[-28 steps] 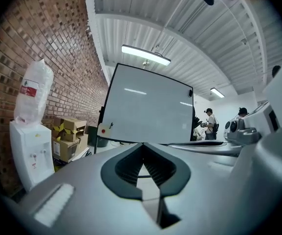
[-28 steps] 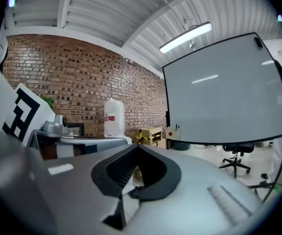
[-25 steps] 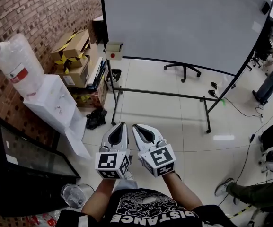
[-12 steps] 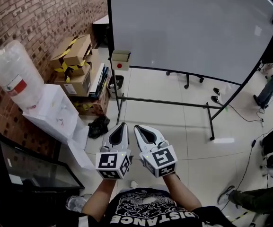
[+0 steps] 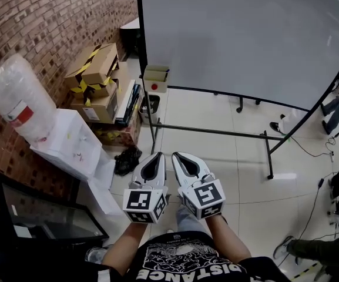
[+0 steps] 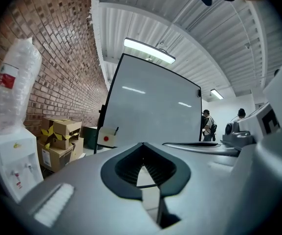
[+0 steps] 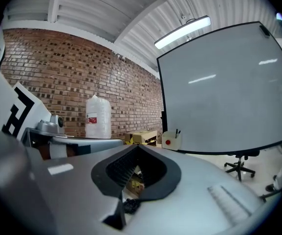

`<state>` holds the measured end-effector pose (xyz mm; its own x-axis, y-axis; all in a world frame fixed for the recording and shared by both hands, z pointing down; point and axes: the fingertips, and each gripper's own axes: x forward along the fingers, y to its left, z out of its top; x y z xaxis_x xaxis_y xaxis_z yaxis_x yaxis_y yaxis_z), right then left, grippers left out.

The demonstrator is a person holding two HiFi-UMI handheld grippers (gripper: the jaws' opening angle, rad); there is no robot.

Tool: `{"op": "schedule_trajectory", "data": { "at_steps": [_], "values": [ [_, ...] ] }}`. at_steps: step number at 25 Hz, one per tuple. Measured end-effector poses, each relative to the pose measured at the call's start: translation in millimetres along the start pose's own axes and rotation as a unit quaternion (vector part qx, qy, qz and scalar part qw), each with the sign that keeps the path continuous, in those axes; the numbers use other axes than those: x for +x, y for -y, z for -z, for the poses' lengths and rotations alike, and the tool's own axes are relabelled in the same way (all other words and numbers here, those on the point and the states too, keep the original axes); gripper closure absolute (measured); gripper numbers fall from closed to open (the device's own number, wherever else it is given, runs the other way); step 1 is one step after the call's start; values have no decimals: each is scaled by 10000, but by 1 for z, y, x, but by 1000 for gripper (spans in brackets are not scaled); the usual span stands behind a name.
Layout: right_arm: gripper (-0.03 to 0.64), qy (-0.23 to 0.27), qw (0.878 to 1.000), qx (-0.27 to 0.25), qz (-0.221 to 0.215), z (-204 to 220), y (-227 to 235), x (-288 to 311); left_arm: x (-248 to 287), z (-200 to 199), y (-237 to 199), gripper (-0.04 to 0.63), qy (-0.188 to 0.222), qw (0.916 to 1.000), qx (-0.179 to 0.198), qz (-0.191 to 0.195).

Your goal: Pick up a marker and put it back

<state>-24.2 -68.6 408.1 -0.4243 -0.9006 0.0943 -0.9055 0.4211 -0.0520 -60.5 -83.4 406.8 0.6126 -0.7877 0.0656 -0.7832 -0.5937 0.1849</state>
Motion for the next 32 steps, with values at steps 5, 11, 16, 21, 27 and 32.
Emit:
{"op": "schedule_trajectory", "data": {
  "at_steps": [5, 11, 16, 21, 27, 32],
  "values": [
    [617, 120, 9999, -85, -78, -10, 21, 31, 35, -11, -14, 589, 118, 9999, 55, -38],
    [617, 167, 9994, -201, -212, -21, 53, 72, 87, -21, -27, 589, 198, 9998, 81, -57],
    [603, 210, 9992, -221, -243, -28, 85, 105, 126, -28, -39, 589, 225, 9996, 102, -127],
    [590, 230, 9991, -257, -248, -30, 113, 138, 158, -31, -53, 589, 213, 9996, 51, -180],
    [544, 353, 9985, -202, -366, -39, 136, 173, 192, -32, -66, 589, 208, 9994, 34, -270],
    [517, 428, 9980, -342, -322, -34, 159, 202, 214, -32, -78, 589, 197, 9992, -12, -339]
  ]
}}
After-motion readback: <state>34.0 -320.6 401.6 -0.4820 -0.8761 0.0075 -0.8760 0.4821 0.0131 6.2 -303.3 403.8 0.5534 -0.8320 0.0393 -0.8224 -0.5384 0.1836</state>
